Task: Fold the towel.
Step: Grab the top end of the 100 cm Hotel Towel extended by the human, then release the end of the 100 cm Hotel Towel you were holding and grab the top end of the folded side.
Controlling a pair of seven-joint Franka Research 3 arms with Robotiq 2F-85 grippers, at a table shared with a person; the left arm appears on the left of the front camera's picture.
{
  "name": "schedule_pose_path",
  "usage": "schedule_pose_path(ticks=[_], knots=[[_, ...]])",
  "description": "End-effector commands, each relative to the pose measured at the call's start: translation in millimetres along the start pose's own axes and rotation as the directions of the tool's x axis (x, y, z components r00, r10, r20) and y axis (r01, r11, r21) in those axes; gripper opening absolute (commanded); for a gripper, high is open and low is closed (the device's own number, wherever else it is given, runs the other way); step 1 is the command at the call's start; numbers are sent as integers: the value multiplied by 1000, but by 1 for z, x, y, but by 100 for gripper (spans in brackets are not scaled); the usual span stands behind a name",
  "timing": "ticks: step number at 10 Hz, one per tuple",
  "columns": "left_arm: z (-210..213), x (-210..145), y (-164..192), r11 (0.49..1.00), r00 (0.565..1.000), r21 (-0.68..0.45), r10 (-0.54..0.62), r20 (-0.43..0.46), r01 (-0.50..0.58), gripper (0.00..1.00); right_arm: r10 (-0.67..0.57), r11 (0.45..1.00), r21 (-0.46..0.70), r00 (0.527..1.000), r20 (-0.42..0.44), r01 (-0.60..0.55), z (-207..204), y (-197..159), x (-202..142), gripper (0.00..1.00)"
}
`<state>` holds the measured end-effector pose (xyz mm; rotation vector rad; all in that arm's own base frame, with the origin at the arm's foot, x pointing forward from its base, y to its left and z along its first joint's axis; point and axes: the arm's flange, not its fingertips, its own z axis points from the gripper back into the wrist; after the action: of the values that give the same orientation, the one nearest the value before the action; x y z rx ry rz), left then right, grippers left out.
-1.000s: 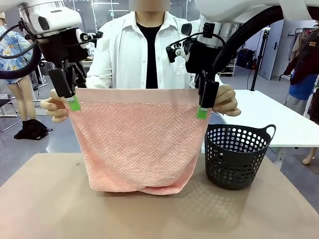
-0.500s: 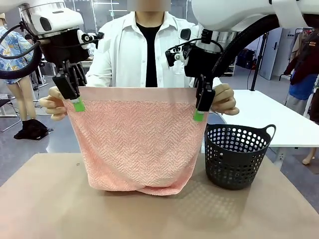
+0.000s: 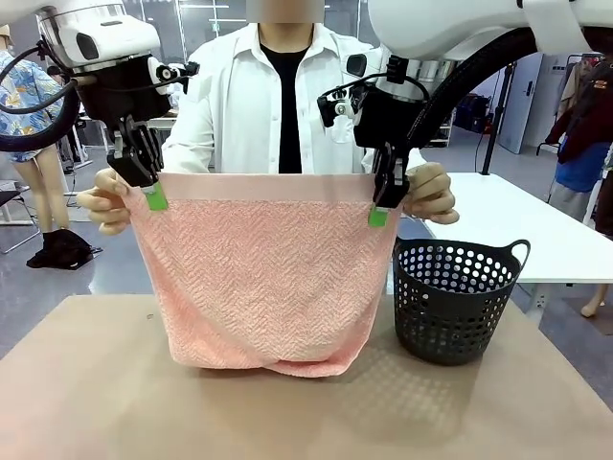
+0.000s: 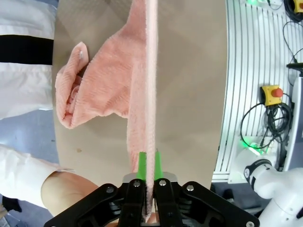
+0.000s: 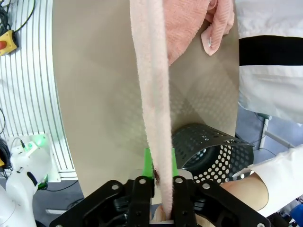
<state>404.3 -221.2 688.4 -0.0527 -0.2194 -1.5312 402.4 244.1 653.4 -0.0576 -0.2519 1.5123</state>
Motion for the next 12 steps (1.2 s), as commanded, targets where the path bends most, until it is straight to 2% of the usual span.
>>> schedule_pose_path(ticks=[1, 5, 6, 12], knots=[[0, 0, -4, 1000, 1000, 6, 5, -20, -5, 0, 6, 1000, 3, 1000, 22, -6, -2, 3, -2, 0], [-3, -1, -3, 999, 999, -14, 31, -12, -32, 0, 0, 1000, 12, 999, 33, 0, -4, 3, -3, 0], [-1, 0, 0, 1000, 1000, -4, 0, -2, 0, 0, 0, 1000, 1, 1000, 2, 0, 0, 0, 0, 0], [-1, 0, 0, 1000, 1000, -4, 0, -2, 0, 0, 0, 1000, 1, 1000, 2, 0, 0, 0, 0, 0]])
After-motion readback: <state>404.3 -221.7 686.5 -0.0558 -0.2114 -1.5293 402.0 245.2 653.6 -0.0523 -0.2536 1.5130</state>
